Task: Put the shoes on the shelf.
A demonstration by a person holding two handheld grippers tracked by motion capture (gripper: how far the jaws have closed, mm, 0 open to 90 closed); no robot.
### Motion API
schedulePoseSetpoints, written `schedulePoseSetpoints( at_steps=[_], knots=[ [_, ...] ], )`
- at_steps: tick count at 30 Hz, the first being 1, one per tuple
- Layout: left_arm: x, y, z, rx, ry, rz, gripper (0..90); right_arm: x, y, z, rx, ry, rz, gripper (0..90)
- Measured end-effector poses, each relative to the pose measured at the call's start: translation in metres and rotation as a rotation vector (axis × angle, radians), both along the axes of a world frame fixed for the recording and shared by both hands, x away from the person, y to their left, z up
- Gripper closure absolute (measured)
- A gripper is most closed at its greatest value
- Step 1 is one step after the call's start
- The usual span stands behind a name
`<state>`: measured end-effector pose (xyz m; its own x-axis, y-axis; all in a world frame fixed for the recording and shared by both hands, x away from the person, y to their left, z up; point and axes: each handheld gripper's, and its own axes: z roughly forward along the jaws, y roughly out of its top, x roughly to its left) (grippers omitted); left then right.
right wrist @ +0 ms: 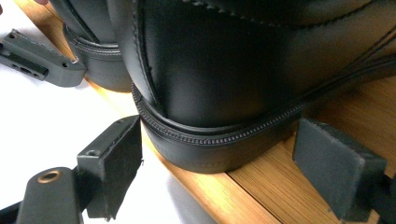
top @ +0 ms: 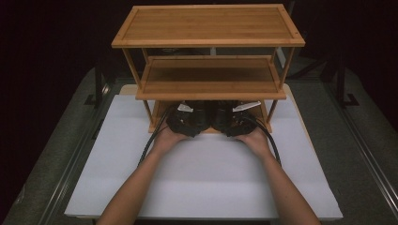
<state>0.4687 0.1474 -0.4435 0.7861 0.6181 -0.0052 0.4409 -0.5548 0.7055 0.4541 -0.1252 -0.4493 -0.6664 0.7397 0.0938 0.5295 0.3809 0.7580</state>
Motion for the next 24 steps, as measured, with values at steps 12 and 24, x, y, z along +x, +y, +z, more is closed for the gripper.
schedulePoseSetpoints(
  at_steps=[12, 24],
  knots=[
    [-0.019, 0.02, 0.013, -0.021, -0.01, -0.002, 13.1, -0.021, -0.01, 0.009, 0.029, -0.006, -0.023, 17.5],
    [-0.056, 0.044, 0.026, -0.038, -0.023, -0.013, 13.0, -0.059, -0.04, 0.019, 0.054, -0.022, -0.054, 10.8]
  ],
)
